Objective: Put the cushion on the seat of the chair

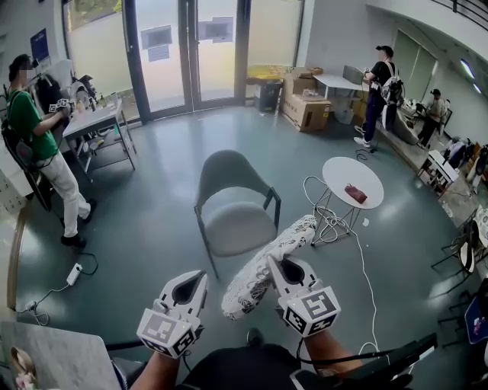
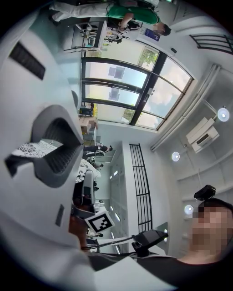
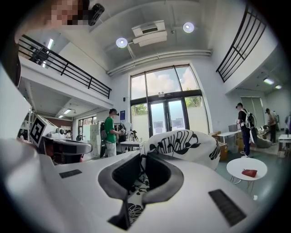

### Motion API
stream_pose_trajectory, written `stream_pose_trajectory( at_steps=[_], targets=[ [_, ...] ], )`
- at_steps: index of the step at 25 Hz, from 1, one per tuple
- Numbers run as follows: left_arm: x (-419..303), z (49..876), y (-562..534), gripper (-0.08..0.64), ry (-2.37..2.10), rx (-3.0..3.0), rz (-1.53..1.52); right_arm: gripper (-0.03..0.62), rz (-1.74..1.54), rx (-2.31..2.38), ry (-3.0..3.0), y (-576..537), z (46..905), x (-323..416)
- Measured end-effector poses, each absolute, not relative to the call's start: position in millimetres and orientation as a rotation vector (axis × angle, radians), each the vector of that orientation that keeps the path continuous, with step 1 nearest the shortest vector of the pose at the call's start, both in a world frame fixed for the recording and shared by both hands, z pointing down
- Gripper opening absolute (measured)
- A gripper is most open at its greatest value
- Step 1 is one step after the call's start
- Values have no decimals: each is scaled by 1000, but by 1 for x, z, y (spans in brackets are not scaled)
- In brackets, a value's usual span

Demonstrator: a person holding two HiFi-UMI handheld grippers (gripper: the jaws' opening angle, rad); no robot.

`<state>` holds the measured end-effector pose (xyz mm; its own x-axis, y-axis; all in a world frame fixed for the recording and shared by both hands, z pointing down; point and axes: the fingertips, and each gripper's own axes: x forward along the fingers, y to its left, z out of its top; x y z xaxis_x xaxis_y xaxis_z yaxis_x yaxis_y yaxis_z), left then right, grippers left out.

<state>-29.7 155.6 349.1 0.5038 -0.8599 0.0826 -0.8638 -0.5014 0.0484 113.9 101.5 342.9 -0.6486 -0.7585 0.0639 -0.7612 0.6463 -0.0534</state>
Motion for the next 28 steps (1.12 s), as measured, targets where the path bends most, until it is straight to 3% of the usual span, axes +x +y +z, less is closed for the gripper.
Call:
stream_pose_trajectory(
  at_steps=[16,28],
  targets=[
    [31,338,79,8,-1577,2637,122,26,158,1261,-2853,24,350,175],
    [22,349,41,8,-1594,2605,127,26,164,1250,-2825,-19,362,172]
  ],
)
